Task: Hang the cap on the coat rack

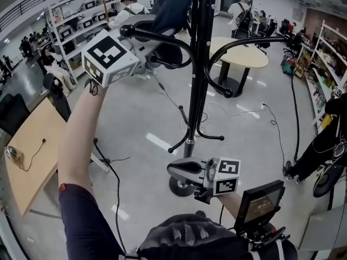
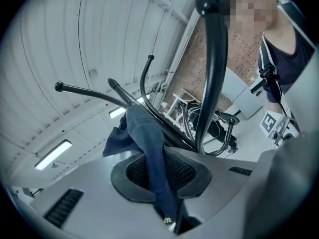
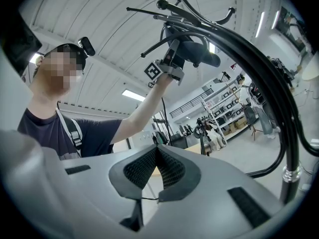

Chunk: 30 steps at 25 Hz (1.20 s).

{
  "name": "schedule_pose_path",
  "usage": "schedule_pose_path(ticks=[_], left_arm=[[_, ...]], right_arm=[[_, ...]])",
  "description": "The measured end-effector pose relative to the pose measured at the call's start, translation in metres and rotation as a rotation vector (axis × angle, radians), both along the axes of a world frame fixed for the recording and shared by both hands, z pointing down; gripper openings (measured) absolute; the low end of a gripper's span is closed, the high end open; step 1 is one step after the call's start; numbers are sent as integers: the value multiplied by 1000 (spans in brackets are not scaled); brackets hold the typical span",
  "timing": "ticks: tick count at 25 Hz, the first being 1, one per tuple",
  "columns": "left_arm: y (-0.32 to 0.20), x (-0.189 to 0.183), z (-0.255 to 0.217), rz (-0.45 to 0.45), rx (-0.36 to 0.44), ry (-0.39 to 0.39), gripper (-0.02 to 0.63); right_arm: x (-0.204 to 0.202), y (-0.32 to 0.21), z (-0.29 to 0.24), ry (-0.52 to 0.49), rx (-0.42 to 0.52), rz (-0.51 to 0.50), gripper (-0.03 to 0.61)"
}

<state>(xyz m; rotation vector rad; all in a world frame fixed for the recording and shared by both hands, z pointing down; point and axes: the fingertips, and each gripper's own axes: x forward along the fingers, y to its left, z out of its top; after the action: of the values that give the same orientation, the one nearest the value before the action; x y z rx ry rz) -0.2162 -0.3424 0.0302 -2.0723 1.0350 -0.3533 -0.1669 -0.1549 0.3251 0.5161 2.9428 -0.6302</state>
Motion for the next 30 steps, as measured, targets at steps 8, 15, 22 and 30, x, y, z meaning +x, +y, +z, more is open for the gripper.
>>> schedule_pose_path(ticks=[8,15,22,30], left_arm=[[18,-32,-14,-49,13,125,176],[46,-64,-14,-109,39,152,178],[91,-88,14,-136,38,134,176],[161,-104,127,-136,13,333,176]], right_arm=[[-9,16,0,4,8,-17,5],[-24,35,2,9,20,-47,5],[-45,62,2,12,0,-63,5],[-65,77,11,57,-15,-67,5]])
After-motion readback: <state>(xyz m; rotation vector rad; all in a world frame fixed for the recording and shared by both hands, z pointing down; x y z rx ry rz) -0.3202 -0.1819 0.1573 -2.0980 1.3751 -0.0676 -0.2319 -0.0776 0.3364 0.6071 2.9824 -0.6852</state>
